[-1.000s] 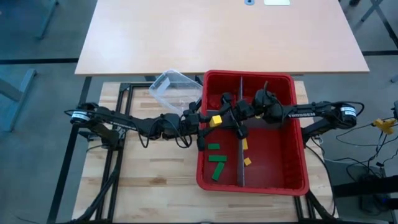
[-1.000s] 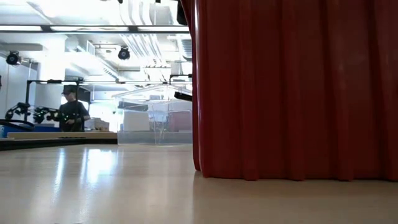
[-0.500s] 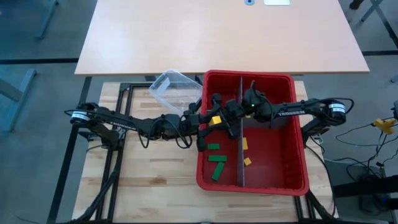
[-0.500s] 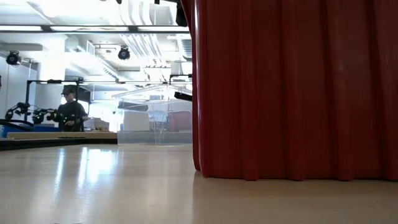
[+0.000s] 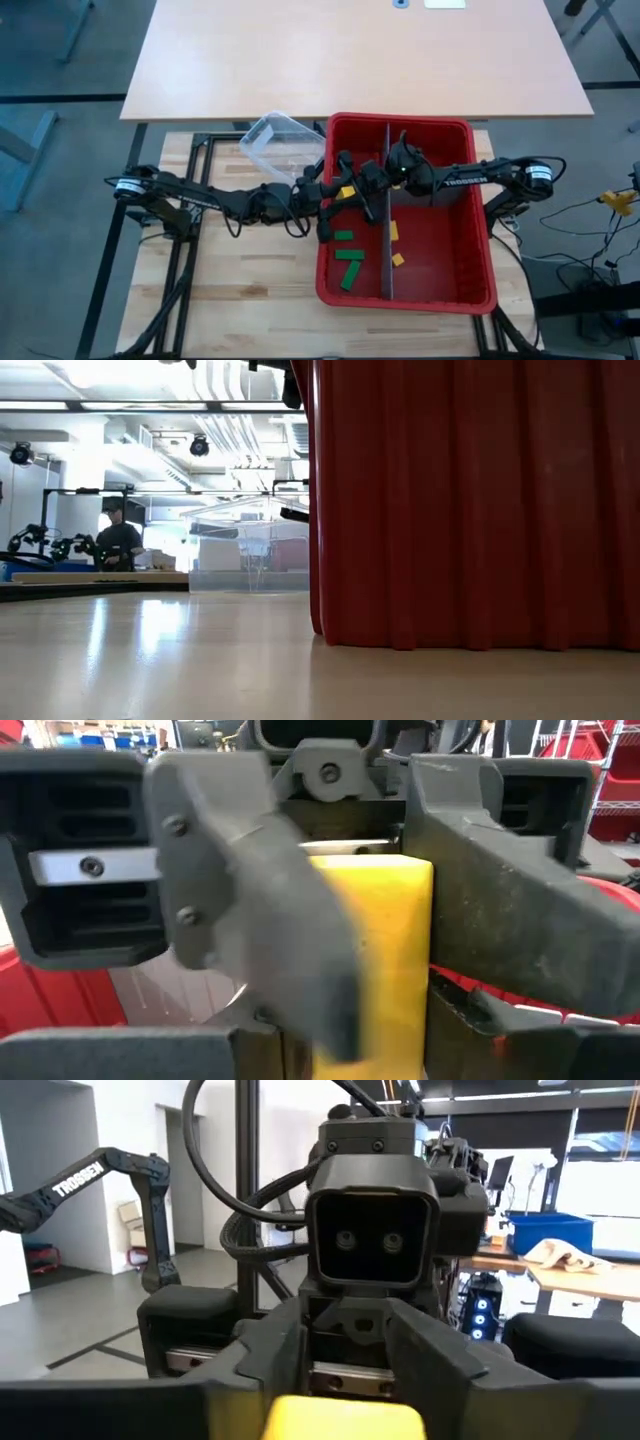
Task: Sort blocks
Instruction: Put the yellow block into the bottom right of the red bin
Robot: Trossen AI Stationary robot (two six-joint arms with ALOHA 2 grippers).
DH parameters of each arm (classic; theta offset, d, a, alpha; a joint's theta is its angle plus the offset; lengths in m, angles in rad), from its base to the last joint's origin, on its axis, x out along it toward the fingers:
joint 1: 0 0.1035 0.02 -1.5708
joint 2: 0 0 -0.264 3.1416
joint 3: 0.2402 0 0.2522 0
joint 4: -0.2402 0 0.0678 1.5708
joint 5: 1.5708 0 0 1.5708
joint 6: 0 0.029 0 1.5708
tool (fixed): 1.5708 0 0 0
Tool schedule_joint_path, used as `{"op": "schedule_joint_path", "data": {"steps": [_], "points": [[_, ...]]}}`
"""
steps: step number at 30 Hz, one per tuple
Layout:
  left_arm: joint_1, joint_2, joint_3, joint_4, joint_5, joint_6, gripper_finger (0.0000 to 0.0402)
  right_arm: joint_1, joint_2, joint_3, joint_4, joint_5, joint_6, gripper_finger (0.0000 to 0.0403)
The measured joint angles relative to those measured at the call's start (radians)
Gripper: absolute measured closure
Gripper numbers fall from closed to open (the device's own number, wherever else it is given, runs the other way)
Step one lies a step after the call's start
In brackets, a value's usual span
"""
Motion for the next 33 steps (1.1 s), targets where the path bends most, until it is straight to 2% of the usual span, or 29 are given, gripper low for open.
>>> {"op": "schedule_joint_path", "data": {"steps": [2,13,18,24,28,33], "points": [[0.0,0.001,0.0,0.0,-0.004,0.002,0.0294,0.0,0.0,0.0,-0.005,0.003,-0.004,0.0311],[0.0,0.001,0.0,0.004,-0.001,0.01,0.0292,0.0,-0.003,0.0,-0.029,0.002,-0.018,0.0312],[-0.001,0.001,0.0,-0.006,0.022,0.019,0.0227,-0.002,-0.028,-0.001,-0.067,-0.004,-0.015,0.0312],[-0.003,0.001,0.0,-0.013,0.021,0.018,0.0155,-0.005,-0.098,-0.003,-0.231,0.021,-0.084,0.0312],[-0.003,-0.001,0.002,-0.012,0.011,0.018,0.0137,-0.006,-0.155,-0.003,-0.353,0.062,-0.126,0.0312],[-0.003,-0.017,0.008,-0.003,0.001,0.022,0.0138,-0.006,-0.227,-0.007,-0.561,0.115,-0.151,0.0312]]}}
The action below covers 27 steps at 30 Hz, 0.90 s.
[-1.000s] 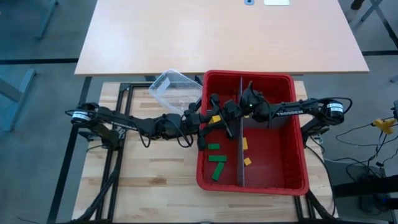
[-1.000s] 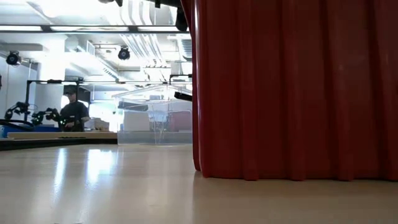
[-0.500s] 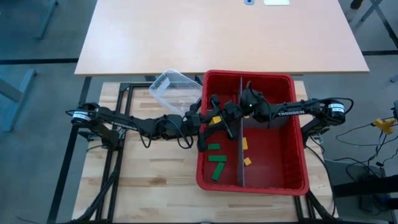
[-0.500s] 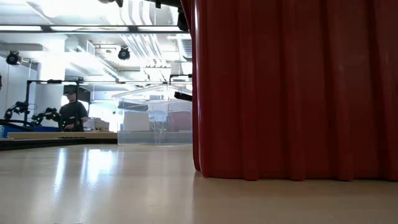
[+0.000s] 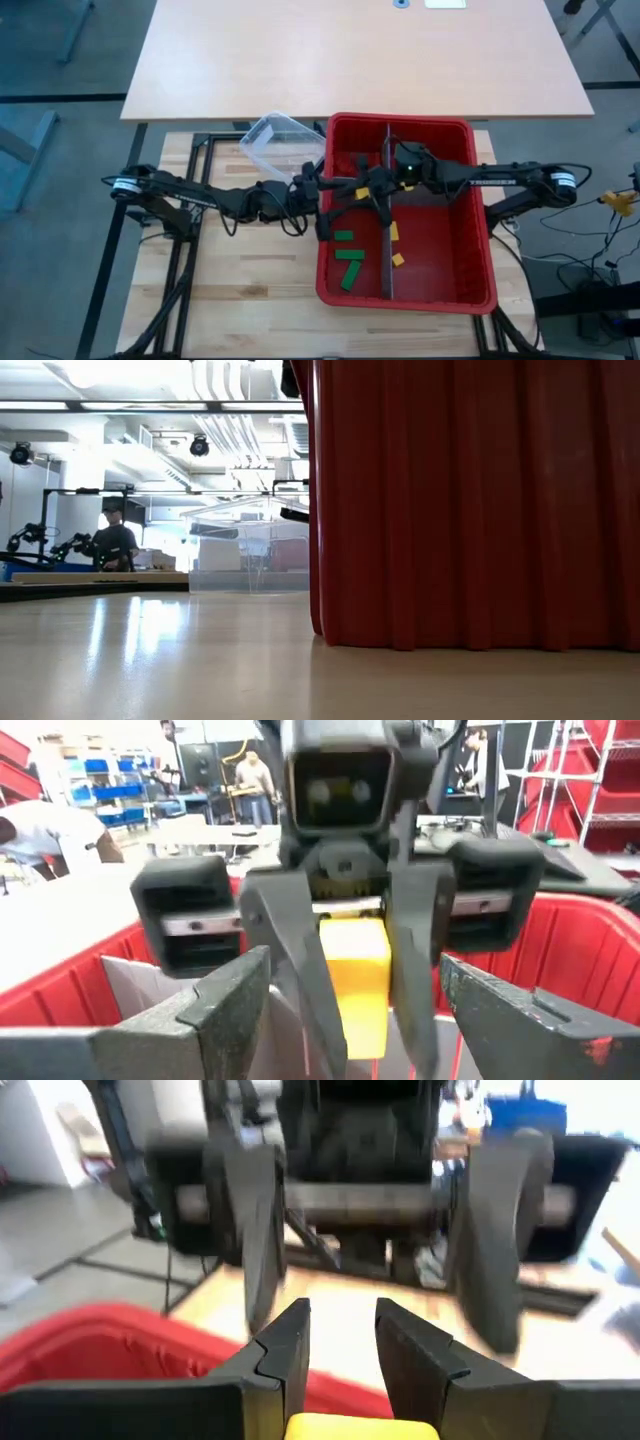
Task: Sort blocks
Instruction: Put the yellow block into the bottom right of the red bin
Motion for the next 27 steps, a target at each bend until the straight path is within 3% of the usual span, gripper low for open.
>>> {"op": "schedule_joint_path", "data": {"steps": [9,14,27], "points": [[-0.001,-0.018,-0.003,-0.05,0.001,0.019,0.0145,0.0,-0.135,-0.003,-0.231,0.056,-0.013,0.0312],[-0.001,-0.024,-0.004,-0.088,0.003,0.021,0.0149,-0.001,-0.218,-0.027,-0.313,0.141,-0.009,0.0312],[-0.004,-0.026,-0.005,-0.134,0.004,0.018,0.0176,0.0,-0.486,-0.195,-0.399,0.235,0.108,0.0312]]}}
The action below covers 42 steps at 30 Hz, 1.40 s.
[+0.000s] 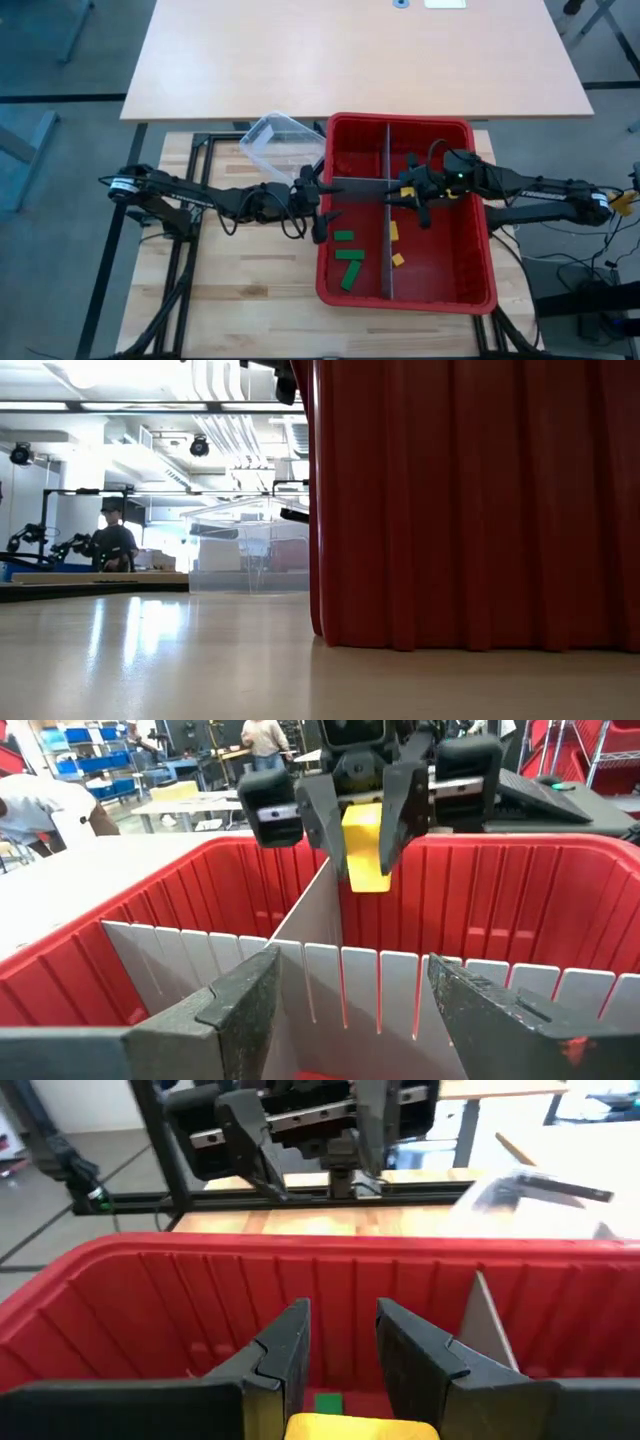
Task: Sort blocks
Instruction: Put the yellow block into the bottom right of the red bin, then remove the bin divider from the red bin
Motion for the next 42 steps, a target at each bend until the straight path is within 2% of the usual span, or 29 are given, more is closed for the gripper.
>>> {"op": "schedule_joint_path", "data": {"steps": [4,13,19,26,35,38,42], "points": [[-0.002,0.0,0.0,-0.011,0.0,-0.007,0.0184,0.001,-0.078,-0.086,0.011,0.045,0.046,0.0312],[-0.002,0.001,0.0,-0.014,0.0,-0.008,0.019,0.002,-0.189,-0.275,0.174,0.046,0.108,0.031],[-0.002,0.001,-0.001,-0.013,0.0,-0.003,0.0183,0.002,-0.193,-0.305,0.191,0.047,0.125,0.0273],[-0.001,0.001,-0.001,-0.009,-0.003,0.015,0.0184,0.002,-0.194,-0.308,0.204,0.063,0.112,0.0266],[-0.001,0.002,-0.001,-0.015,-0.004,0.015,0.0197,0.002,-0.194,-0.278,0.204,0.153,0.05,0.0297],[-0.001,0.002,-0.001,-0.022,-0.004,0.014,0.02,0.002,-0.195,-0.213,0.122,0.174,0.04,0.0308],[-0.001,0.002,-0.001,-0.032,-0.004,0.011,0.0204,0.002,-0.184,-0.08,-0.117,0.253,0.025,0.0323]]}}
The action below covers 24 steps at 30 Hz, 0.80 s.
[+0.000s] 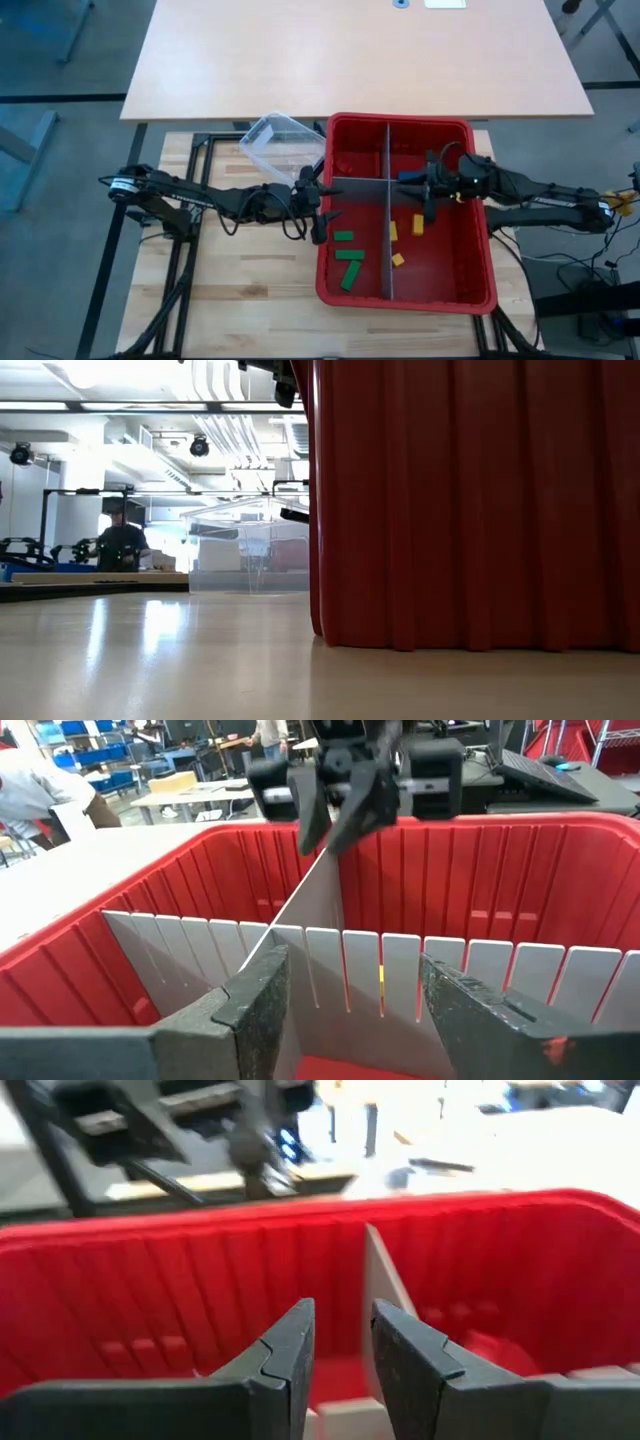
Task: Sort blocks
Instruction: Remove the bin divider from the red bin
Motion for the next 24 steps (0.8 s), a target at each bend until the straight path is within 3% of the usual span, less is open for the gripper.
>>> {"op": "schedule_joint_path", "data": {"steps": [4,13,24], "points": [[0.0,0.0,0.0,-0.002,0.0,-0.001,0.0209,0.0,0.026,0.122,-0.225,0.082,-0.025,0.0336],[-0.001,0.0,0.0,-0.005,0.0,-0.004,0.022,0.0,0.1,0.262,-0.498,0.146,-0.013,0.0345],[-0.006,0.0,0.0,-0.031,0.0,-0.021,0.0226,-0.002,0.199,0.28,-0.595,0.219,-0.06,0.0258]]}}
